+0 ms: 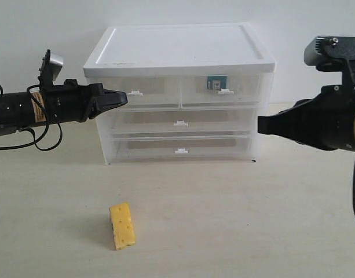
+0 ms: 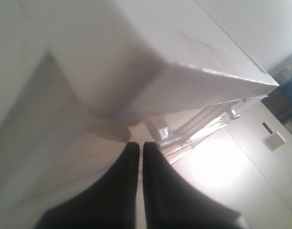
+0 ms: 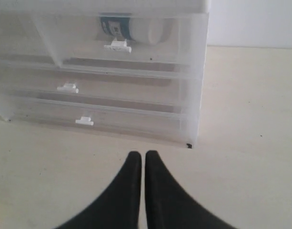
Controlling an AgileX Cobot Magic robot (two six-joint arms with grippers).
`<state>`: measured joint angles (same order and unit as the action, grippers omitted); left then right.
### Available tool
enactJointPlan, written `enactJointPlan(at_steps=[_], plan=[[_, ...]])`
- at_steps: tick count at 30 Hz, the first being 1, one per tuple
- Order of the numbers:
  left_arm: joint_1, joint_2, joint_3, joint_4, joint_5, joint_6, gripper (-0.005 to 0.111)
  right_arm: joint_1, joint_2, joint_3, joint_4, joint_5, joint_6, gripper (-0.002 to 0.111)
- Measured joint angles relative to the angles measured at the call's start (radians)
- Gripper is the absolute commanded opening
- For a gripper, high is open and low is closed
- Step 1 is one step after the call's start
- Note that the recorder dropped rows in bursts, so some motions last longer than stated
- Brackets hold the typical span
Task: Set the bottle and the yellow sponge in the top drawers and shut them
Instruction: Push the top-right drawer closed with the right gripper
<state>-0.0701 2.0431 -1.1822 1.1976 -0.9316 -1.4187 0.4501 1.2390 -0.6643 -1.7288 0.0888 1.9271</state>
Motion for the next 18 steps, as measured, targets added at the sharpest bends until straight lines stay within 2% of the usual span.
enactJointPlan(at_steps=[15,17,18], plan=[[0.0,0.0,0.0,0.002,0.001,0.0,0.004,0.0,0.278,-0.273,-0.011,0.086,-0.02,0.0],[0.0,0.0,0.0,0.002,0.001,0.0,0.004,-0.013,0.313,-0.303,-0.011,0.039,-0.02,0.0],[0.0,0.0,0.0,0.002,0.001,0.0,0.004,-0.035,0.33,-0.32,-0.011,-0.049,-0.013,0.0]])
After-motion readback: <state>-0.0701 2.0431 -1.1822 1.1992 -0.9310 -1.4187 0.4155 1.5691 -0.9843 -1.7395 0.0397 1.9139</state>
